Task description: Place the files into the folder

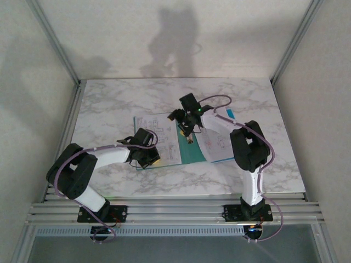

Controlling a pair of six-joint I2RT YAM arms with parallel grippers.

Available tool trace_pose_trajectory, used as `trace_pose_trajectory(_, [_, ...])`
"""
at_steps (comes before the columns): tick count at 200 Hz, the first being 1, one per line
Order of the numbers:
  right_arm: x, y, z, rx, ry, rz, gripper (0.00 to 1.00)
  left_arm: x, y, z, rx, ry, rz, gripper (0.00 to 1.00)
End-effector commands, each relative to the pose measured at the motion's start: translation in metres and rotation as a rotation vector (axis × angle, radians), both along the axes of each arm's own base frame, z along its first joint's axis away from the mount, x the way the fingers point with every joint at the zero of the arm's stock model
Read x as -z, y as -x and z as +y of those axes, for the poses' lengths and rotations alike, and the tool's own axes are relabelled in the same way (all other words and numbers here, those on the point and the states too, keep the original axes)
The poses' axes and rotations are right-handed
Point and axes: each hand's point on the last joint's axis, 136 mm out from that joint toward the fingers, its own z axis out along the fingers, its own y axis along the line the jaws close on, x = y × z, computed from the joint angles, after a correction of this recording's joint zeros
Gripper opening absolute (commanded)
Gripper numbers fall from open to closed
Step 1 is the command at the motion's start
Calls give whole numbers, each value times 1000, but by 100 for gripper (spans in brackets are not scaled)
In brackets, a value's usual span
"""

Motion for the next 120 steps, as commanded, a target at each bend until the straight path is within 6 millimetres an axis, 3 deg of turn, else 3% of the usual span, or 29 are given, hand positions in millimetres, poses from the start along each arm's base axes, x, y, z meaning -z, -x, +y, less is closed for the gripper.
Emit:
trace_pose_trajectory(1, [-5, -23, -1, 28, -1, -8, 78, 32, 23, 39, -35, -181, 111, 0])
trace_pose_trajectory(55, [18, -55, -4, 35, 38, 17, 76, 31, 22, 39, -35, -182, 108, 0])
trace_pose_trajectory(78, [18, -67, -3, 36, 37, 3, 76, 31, 21, 39, -36, -180, 107, 0])
trace_pose_trajectory(120, [21, -74, 2, 26, 28, 12, 75, 30, 19, 38, -32, -185, 106, 0])
